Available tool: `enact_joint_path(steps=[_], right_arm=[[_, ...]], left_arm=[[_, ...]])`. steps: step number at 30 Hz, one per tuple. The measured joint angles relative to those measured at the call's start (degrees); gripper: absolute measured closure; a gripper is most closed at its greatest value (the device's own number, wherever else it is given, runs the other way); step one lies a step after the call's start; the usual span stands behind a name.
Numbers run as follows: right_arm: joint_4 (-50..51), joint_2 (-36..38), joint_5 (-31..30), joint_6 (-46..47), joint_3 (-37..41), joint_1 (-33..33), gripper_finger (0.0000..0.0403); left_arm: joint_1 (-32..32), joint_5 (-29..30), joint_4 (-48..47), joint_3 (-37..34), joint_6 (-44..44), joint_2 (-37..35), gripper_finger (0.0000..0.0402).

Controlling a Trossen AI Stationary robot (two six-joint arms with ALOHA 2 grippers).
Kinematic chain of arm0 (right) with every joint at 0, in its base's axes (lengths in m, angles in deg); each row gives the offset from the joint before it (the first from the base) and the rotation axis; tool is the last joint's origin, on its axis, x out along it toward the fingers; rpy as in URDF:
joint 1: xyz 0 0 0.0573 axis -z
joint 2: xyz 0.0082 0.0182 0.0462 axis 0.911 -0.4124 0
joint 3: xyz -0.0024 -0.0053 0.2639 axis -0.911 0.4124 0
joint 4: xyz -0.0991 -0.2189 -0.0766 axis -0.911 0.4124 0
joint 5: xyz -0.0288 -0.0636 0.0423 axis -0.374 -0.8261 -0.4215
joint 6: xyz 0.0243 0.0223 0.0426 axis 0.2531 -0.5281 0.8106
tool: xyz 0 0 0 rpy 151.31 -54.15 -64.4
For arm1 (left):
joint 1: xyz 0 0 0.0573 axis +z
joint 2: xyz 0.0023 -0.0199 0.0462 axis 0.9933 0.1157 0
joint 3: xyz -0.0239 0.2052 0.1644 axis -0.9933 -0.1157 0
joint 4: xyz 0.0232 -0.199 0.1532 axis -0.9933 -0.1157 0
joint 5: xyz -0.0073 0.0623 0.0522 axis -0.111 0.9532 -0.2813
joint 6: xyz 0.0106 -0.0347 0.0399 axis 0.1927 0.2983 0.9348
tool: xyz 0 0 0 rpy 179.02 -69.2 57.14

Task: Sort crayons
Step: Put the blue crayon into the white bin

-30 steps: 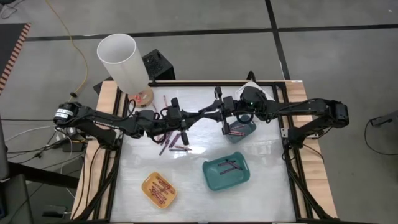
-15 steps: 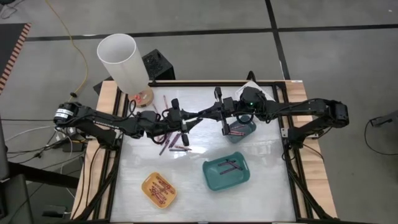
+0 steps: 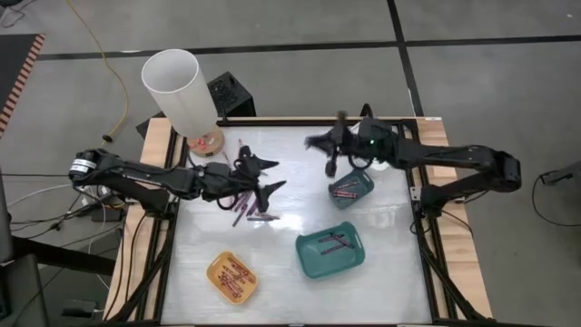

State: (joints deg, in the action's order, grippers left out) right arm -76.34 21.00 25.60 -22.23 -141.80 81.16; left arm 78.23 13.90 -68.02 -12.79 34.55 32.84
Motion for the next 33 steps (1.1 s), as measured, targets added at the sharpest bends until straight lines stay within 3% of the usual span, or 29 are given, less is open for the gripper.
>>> enact_joint_path(steps=[4,6,9,14,25,33], right_arm=[[14.7,3.3,-16.7,2.3,0.0,4.7,0.0401],[22.8,3.8,-20.7,6.4,0.0,8.1,0.0401],[32.2,2.9,-20.4,13.4,0.0,12.8,0.0401],[40.7,-1.8,-20.0,16.4,0.0,18.6,0.0401],[41.3,-14.5,-18.4,15.4,0.0,22.9,0.0397],[41.2,-18.1,-18.2,14.1,0.0,24.0,0.0344]], left_arm=[[0.0,3.0,-4.3,0.0,-3.3,-1.5,0.0123],[0.0,4.1,-5.6,0.0,-4.6,-1.5,0.0124],[0.0,5.3,-8.8,0.0,-7.4,-1.2,0.0125],[1.1,5.5,-15.9,0.0,-13.8,-1.0,0.0126],[3.3,6.8,-32.8,0.0,-22.6,-1.0,0.0126],[4.6,7.3,-38.8,0.0,-25.6,-1.0,0.0126]])
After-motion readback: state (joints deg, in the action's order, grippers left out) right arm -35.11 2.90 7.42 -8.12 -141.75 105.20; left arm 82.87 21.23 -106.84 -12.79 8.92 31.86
